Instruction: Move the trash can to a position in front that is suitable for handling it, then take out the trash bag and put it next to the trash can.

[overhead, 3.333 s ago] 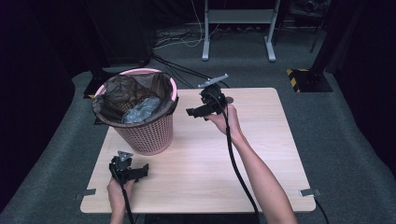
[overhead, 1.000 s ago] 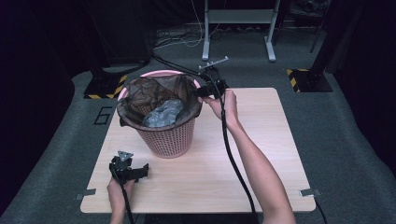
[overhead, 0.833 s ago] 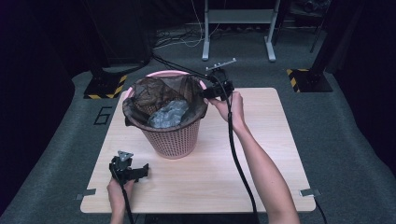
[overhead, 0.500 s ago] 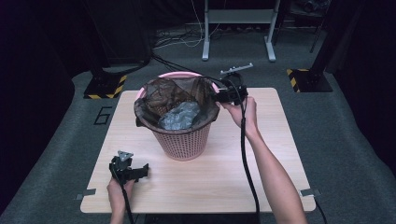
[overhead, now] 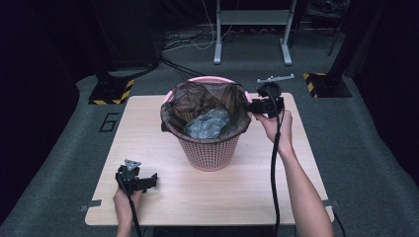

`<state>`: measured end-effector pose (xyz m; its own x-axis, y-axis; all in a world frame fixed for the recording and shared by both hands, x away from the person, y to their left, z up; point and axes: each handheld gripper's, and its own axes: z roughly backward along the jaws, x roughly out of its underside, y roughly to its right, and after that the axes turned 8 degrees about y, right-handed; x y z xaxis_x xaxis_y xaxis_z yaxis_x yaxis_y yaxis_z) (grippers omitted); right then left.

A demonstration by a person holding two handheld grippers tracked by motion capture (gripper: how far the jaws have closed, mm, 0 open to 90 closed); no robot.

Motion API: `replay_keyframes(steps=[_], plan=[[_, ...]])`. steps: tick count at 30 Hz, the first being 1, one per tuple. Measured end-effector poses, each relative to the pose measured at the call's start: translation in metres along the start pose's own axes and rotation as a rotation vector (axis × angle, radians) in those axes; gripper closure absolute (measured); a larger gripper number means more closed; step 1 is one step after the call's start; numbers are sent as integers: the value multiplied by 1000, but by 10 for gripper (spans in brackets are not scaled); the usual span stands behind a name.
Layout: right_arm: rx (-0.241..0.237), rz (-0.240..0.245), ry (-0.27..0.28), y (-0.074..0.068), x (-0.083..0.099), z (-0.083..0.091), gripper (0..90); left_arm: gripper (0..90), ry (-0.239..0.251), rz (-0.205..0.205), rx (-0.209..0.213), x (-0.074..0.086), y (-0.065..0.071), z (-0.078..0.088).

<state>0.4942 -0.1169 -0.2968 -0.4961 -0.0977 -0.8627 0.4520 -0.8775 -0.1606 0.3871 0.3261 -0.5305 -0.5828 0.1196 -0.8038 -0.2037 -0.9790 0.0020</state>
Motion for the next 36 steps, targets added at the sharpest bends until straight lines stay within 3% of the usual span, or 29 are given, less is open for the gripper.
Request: replay_keyframes(steps=[6, 8, 9, 18, 22, 27, 30, 32, 36], plan=[[-2, 10, 10, 8, 3, 6, 533, 6, 0, 0, 0, 0, 0, 0], [23, 23, 21, 9, 2, 8, 398, 6, 0, 1, 0, 0, 0, 0], [6, 21, 38, 10, 1, 11, 297, 6, 0, 1, 0, 0, 0, 0], [-37, 30, 59, 18, 3, 21, 121, 5, -1, -1, 0, 0, 0, 0], [-12, 83, 32, 23, 4, 21, 8, 5, 0, 5, 1, 0, 0, -1], [-43, 69, 25, 29, 6, 21, 0, 11, 1, 13, -4, 0, 2, 0], [-47, 76, 21, 28, 5, 22, 28, 24, -48, -1, 10, -5, -1, 1], [-60, 90, 14, 27, 4, 24, 83, 76, -58, 19, 40, -11, -4, 2], [-69, 119, -1, 24, -1, 25, 148, 82, -32, 46, 103, -31, -11, 10]])
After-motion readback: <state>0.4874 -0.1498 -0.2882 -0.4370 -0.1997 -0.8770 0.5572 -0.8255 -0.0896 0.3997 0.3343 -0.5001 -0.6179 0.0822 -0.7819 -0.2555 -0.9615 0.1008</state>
